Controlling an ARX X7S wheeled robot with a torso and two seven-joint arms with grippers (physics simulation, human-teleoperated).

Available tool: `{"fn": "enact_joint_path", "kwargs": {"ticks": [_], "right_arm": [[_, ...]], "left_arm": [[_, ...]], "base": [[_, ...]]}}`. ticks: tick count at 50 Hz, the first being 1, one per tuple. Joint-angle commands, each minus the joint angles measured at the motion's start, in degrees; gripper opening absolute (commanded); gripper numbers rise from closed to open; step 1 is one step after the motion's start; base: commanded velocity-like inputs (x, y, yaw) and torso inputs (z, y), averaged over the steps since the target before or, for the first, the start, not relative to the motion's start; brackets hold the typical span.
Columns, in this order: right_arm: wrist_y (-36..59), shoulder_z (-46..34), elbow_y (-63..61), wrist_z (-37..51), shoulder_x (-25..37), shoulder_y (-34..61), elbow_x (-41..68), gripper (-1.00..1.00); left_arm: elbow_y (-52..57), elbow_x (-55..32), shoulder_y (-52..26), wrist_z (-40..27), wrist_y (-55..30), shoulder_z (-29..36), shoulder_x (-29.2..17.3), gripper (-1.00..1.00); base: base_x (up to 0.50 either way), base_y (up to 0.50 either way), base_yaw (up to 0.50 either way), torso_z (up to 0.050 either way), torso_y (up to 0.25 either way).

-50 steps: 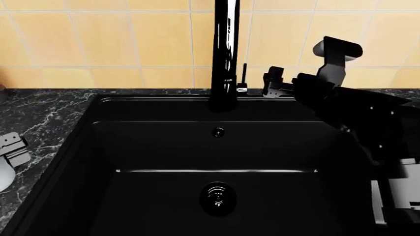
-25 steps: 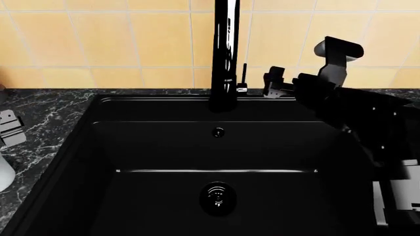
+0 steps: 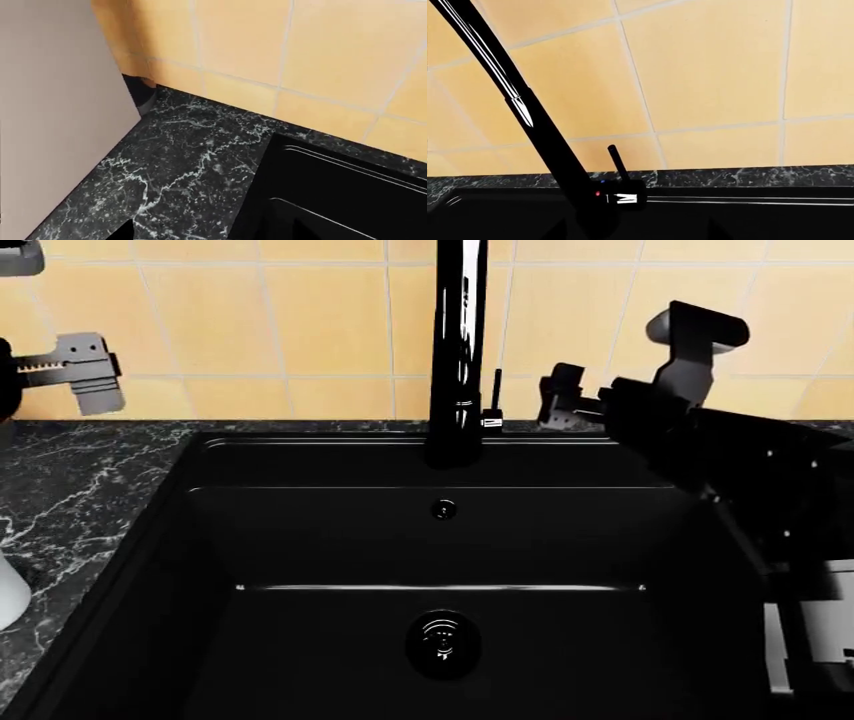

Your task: Pick the cup and bowl from the sink and place them on the counter for drying.

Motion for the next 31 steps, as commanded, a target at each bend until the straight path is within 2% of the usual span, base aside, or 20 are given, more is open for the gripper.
{"fn": "enact_joint_path", "kwargs": {"ticks": [1,10,19,25,31], "right_arm": [[-0.98,-0.46,0.43,-1.02,-0.15,0.99,-1.32,1.00],[-3.18,-1.47,1.15,-1.65,-0.59,2.07,-3.00,1.00],[-4.10,-1.50,1.06,-1.16,-0.88,2.67,-3.49,1.00],[-4.20,-2.64,1.30,-1.44,-1.17,2.93,-4.28,1.00],[-4.31,-2.98,0.04,-0.12,-0.53,2.95,-5.10,1.00]], "left_arm": [[-6.64,14.55,-9.86,23.08,5.86,10.28,8.23,1.00],[-11.31,23.56,-12.02,39.81,13.80,16.82,12.07,1.00],[-15.34,26.46,-12.80,46.90,17.82,18.83,14.23,1.00],[-20.72,30.33,-13.67,55.03,22.43,21.91,17.22,1.00],[-24.02,33.73,-12.88,60.21,26.65,24.59,18.95,1.00]], "base": [[0.00,0.00,0.00,0.000,0.000],[0.00,0.00,0.00,0.000,0.000],[0.00,0.00,0.00,0.000,0.000],[0.00,0.00,0.00,0.000,0.000],[0.00,0.00,0.00,0.000,0.000]]}}
